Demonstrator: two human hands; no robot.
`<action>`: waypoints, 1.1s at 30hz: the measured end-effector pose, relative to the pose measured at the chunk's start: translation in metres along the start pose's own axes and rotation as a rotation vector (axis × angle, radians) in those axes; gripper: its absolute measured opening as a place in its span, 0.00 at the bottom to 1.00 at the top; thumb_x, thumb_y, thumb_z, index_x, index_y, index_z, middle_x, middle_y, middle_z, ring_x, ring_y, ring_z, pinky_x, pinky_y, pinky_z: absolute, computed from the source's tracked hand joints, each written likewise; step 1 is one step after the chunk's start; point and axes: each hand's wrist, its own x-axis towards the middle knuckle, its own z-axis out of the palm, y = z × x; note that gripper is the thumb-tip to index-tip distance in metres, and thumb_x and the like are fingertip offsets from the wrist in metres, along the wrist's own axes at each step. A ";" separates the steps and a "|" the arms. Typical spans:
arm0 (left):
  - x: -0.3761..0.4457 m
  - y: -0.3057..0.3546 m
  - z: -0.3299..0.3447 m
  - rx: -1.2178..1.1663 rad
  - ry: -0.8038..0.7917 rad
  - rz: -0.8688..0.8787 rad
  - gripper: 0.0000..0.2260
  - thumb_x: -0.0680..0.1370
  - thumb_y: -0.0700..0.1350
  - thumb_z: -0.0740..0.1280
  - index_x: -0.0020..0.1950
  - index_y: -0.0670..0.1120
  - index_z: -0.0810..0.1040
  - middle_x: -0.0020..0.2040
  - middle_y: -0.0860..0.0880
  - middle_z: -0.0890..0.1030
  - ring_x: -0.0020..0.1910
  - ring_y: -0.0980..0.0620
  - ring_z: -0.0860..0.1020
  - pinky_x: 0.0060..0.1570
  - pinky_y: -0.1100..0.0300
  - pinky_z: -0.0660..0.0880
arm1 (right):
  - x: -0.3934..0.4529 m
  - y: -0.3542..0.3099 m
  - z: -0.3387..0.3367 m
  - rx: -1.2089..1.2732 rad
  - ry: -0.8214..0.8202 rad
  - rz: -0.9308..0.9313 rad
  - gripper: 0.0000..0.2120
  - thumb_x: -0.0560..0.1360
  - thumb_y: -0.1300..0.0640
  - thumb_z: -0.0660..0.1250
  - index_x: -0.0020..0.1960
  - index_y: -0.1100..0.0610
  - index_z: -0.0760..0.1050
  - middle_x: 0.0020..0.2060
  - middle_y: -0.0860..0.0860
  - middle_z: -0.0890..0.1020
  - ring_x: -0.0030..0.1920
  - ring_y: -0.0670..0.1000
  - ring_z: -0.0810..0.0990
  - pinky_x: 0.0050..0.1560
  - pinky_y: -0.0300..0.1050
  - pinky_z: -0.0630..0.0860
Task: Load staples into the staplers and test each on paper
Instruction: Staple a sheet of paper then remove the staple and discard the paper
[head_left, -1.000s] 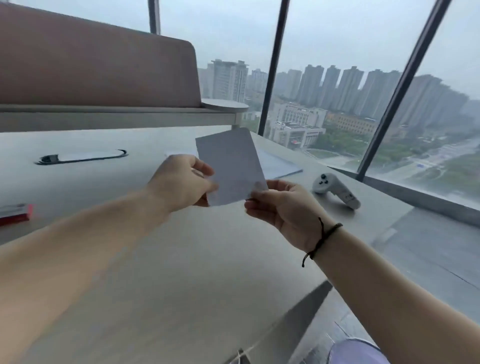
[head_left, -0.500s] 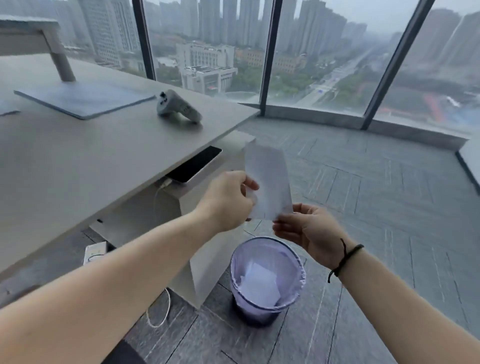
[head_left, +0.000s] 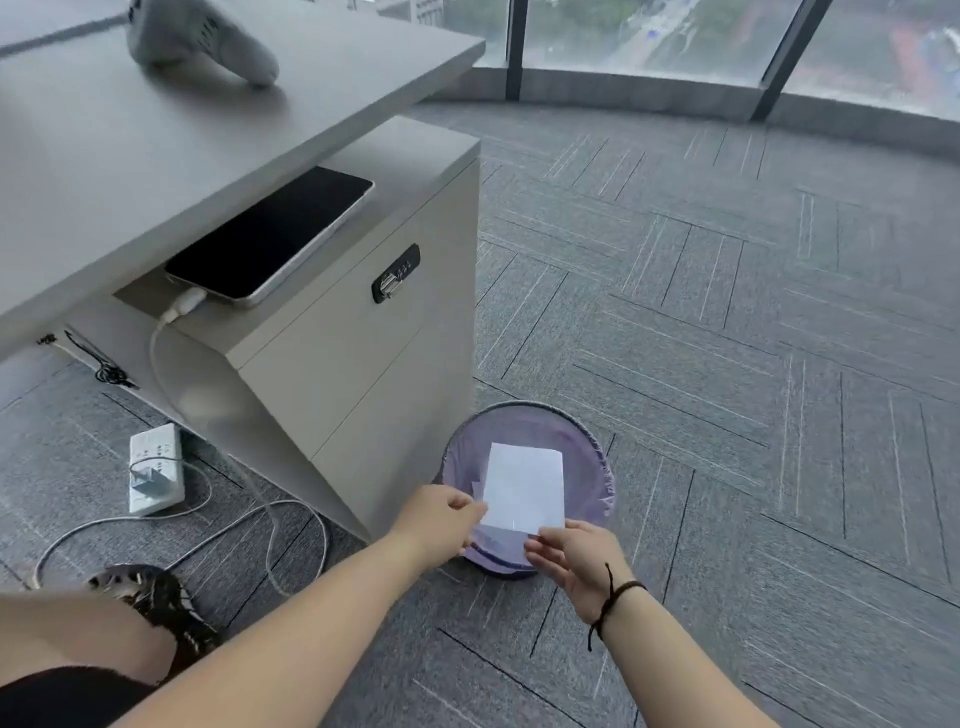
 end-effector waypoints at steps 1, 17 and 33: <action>0.004 -0.004 -0.002 -0.004 -0.009 -0.008 0.10 0.80 0.46 0.65 0.47 0.40 0.81 0.42 0.42 0.81 0.38 0.46 0.80 0.44 0.56 0.81 | 0.008 0.003 0.001 -0.009 0.023 0.013 0.14 0.76 0.74 0.62 0.61 0.72 0.70 0.38 0.64 0.80 0.31 0.55 0.81 0.29 0.44 0.82; -0.001 0.002 -0.036 -0.043 0.117 0.029 0.20 0.82 0.52 0.61 0.51 0.36 0.81 0.47 0.40 0.84 0.37 0.49 0.80 0.44 0.47 0.82 | 0.014 0.028 -0.003 0.028 0.043 0.087 0.16 0.80 0.64 0.60 0.66 0.68 0.69 0.55 0.67 0.80 0.49 0.62 0.83 0.34 0.47 0.84; -0.212 0.079 -0.151 -0.113 0.471 0.604 0.06 0.78 0.46 0.67 0.46 0.50 0.84 0.40 0.51 0.86 0.39 0.52 0.83 0.45 0.52 0.82 | -0.227 -0.077 0.154 -0.295 -0.449 -0.708 0.04 0.77 0.64 0.66 0.48 0.63 0.79 0.34 0.59 0.83 0.31 0.55 0.80 0.35 0.47 0.80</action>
